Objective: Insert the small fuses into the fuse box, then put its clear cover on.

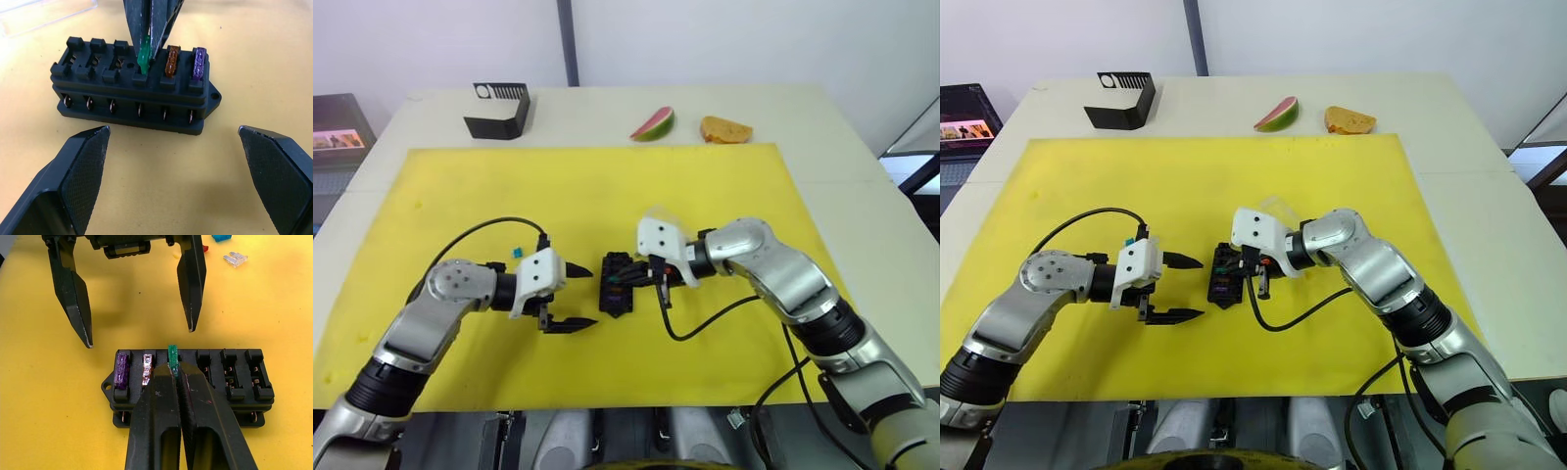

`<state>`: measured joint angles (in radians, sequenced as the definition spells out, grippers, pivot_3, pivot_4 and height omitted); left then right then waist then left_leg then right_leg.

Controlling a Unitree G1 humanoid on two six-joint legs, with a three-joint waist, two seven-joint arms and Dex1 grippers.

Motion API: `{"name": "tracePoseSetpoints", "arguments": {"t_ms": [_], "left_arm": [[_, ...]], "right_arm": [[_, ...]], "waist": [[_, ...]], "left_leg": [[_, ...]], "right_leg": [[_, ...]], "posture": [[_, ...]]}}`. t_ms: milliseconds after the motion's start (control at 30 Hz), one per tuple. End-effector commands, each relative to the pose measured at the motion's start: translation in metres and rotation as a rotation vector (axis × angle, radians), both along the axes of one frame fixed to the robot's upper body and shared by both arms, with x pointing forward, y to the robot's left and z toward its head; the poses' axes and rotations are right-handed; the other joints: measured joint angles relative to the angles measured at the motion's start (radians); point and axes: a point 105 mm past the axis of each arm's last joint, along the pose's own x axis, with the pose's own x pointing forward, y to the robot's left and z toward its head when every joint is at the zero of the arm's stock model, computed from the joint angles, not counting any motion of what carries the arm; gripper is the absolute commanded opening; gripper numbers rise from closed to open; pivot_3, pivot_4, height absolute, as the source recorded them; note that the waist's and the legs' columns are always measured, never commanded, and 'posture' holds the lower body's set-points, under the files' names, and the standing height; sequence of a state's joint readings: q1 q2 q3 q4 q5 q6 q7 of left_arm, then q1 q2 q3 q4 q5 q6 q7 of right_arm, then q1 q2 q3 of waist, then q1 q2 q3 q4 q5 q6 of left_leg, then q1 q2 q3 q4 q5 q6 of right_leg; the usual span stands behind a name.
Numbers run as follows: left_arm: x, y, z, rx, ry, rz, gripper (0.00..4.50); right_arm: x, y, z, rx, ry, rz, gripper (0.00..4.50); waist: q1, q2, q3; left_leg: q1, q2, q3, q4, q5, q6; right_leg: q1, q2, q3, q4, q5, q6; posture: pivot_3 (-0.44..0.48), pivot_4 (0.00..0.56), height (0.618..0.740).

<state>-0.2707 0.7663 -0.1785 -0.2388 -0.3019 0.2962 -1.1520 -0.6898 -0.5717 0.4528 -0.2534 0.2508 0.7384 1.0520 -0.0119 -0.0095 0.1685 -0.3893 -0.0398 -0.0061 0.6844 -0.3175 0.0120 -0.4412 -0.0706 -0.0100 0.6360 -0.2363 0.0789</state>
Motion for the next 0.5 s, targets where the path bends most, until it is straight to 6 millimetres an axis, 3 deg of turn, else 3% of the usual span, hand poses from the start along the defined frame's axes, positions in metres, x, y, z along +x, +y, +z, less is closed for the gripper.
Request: {"name": "tracePoseSetpoints", "arguments": {"t_ms": [33, 500], "left_arm": [[0.0002, -0.002, 0.0059, -0.005, -0.032, -0.017, 4.41], [0.0008, -0.0036, 0.006, -0.006, -0.033, -0.023, 4.41]], "right_arm": [[-0.0015, 0.0036, 0.0172, 0.036, -0.052, 0.017, 0.0], [-0.0016, 0.0016, 0.0193, 0.03, -0.062, 0.017, 0.0]], "waist": [[0.0, 0.0, 0.0], [0.0, 0.0, 0.0]], "left_leg": [[0.0, 0.0, 0.0, 0.0, 0.0, 0.0], [0.0, 0.0, 0.0, 0.0, 0.0, 0.0]], "right_leg": [[0.0, 0.0, 0.0, 0.0, 0.0, 0.0], [0.0, 0.0, 0.0, 0.0, 0.0, 0.0]], "posture": [[0.0, 0.15, 0.74], [0.0, 0.15, 0.74]]}}
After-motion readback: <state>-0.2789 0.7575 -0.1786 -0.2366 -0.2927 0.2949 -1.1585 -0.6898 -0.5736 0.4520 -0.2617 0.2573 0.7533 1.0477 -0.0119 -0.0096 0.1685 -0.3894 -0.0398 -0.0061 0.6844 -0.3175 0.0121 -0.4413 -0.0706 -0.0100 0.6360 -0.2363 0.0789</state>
